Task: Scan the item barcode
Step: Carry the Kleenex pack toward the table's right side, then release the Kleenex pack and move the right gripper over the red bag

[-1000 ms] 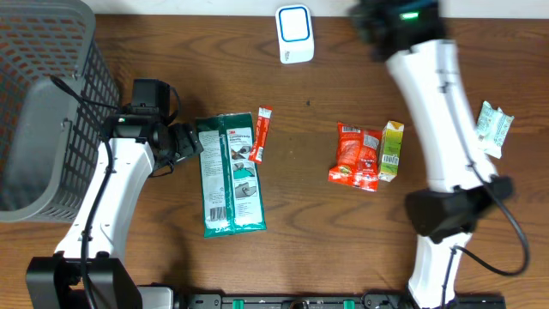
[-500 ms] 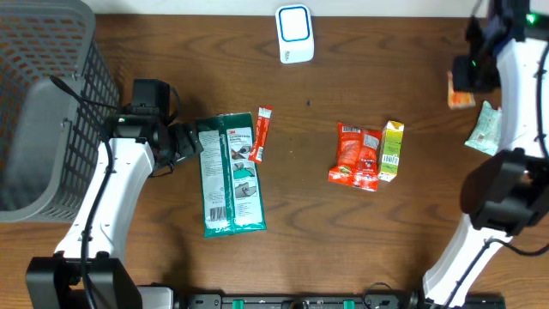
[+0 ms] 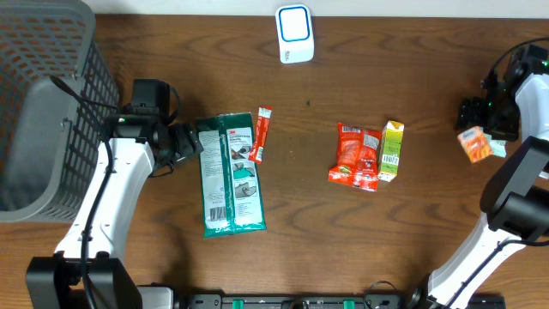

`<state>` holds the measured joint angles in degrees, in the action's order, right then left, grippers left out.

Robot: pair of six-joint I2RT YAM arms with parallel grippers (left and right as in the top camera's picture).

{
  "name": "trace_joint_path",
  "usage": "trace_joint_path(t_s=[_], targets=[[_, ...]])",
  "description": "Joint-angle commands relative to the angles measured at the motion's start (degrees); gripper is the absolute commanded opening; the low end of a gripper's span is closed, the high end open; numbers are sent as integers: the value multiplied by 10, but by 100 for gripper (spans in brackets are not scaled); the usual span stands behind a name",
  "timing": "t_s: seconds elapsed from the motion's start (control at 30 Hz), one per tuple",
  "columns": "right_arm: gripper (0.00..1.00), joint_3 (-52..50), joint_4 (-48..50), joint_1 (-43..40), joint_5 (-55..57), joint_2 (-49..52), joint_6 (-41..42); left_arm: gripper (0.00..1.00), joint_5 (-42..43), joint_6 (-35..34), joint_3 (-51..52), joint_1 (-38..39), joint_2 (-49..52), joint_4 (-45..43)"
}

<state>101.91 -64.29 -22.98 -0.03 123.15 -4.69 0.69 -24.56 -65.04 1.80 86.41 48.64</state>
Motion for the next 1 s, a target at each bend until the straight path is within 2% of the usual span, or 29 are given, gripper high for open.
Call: trace_joint_path(t_s=[0.0,0.13,0.23,0.3,0.33,0.4,0.47,0.57,0.77,0.97], targets=[[87,0,0,-2,-30,-2,3,90,-8,5,-5,-1,0,2],[86,1,-6,-2,-36,-2,4,90,-8,5,-5,-1,0,2],[77,4,-19,-2,-85,-3,4,90,-8,5,-5,-1,0,2],[73,4,-19,-2,-151,-3,4,90,-8,5,-5,-1,0,2],[73,4,-19,-2,-240,-3,3,90,-8,5,-5,-1,0,2],[71,4,-26,0,-316,-3,3,90,-8,5,-5,-1,0,2],[68,4,-41,4,-359,-3,0,90,-8,5,-5,-1,0,2],[66,4,-75,17,-426,-3,-62,90,-8,5,-5,-1,0,2],[59,4,-115,61,-459,-24,-91,90,-8,5,-5,-1,0,2],[43,4,-120,150,-421,-48,-89,90,-8,5,-5,-1,0,2]])
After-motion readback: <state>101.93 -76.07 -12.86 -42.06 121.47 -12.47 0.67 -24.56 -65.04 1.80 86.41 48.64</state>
